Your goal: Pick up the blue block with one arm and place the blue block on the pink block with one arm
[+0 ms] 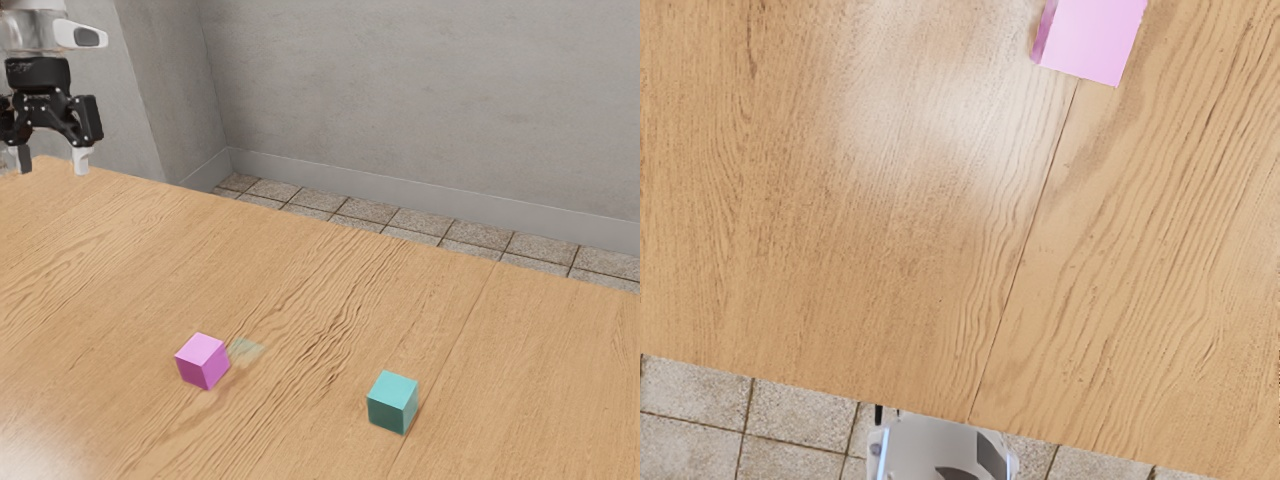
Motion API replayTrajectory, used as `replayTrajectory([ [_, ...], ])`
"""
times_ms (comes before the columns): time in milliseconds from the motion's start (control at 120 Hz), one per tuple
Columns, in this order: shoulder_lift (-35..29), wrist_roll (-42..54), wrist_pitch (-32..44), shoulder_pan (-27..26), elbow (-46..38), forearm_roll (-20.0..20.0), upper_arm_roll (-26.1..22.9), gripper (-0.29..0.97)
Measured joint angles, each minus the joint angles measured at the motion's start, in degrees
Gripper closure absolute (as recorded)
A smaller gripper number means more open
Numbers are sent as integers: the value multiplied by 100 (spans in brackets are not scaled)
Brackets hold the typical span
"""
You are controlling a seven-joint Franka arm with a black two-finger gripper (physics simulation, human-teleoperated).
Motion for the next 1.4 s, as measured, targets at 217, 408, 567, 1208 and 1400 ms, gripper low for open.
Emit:
replayTrajectory([
  [217,-591,-123,884,5,1034,116,-641,0],
  [408,-1792,-445,2442,-174,-2461,-68,-2400,0],
  [567,-1174,-799,3992,-142,-3556,-482,-3595,0],
  [1208,1098,-2371,7754,-297,-3853,-333,-4047,0],
  [1400,1631,-2724,7230,-551,-3405,471,-4043,1],
])
